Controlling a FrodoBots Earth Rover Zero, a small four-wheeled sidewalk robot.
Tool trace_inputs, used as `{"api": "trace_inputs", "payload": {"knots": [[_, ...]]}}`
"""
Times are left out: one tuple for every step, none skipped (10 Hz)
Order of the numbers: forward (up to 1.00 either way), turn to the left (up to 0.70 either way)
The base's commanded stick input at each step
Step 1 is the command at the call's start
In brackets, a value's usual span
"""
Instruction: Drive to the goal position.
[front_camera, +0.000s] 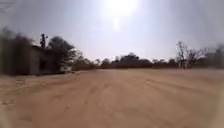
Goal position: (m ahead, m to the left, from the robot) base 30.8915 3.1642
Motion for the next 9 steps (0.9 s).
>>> {"api": "trace_inputs", "payload": {"knots": [[1.0,0.0],[1.0,0.0],[1.0,0.0],[1.0,0.0],[1.0,0.0],[1.0,0.0],[1.0,0.0],[1.0,0.0],[1.0,0.0]]}}
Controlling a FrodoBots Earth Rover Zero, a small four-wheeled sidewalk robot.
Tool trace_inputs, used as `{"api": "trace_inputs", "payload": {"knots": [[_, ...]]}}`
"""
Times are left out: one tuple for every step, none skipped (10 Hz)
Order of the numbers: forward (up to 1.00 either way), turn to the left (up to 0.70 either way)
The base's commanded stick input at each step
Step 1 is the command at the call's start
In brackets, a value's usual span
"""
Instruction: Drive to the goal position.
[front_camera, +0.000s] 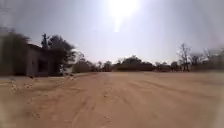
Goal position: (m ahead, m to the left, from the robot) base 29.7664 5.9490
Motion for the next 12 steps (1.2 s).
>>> {"api": "trace_inputs", "payload": {"knots": [[1.0,0.0],[1.0,0.0],[1.0,0.0],[1.0,0.0],[1.0,0.0],[1.0,0.0],[1.0,0.0],[1.0,0.0],[1.0,0.0],[1.0,0.0],[1.0,0.0],[1.0,0.0]]}}
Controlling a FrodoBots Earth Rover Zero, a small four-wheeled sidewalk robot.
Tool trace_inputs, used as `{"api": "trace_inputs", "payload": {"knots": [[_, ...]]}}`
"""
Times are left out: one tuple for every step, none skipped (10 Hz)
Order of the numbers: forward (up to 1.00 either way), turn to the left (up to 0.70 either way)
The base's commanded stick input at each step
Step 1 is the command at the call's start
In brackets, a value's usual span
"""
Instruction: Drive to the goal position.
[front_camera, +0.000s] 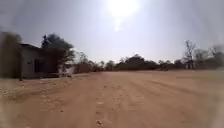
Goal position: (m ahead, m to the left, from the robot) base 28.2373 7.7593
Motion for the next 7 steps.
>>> {"api": "trace_inputs", "payload": {"knots": [[1.0,0.0],[1.0,0.0],[1.0,0.0],[1.0,0.0],[1.0,0.0],[1.0,0.0],[1.0,0.0]]}}
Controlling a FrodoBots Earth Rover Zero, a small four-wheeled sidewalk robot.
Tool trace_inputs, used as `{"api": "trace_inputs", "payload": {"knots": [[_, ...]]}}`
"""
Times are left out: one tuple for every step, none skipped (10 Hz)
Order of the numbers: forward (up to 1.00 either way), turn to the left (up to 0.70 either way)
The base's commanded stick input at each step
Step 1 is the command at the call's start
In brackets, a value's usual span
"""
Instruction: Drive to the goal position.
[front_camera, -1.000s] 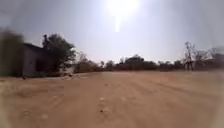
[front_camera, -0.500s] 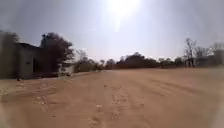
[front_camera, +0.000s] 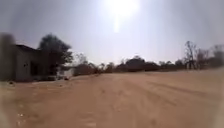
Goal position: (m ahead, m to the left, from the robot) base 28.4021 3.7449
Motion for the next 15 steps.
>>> {"api": "trace_inputs", "payload": {"knots": [[1.0,0.0],[1.0,0.0],[1.0,0.0],[1.0,0.0],[1.0,0.0],[1.0,0.0],[1.0,0.0],[1.0,0.0],[1.0,0.0],[1.0,0.0],[1.0,0.0],[1.0,0.0],[1.0,0.0],[1.0,0.0],[1.0,0.0]]}}
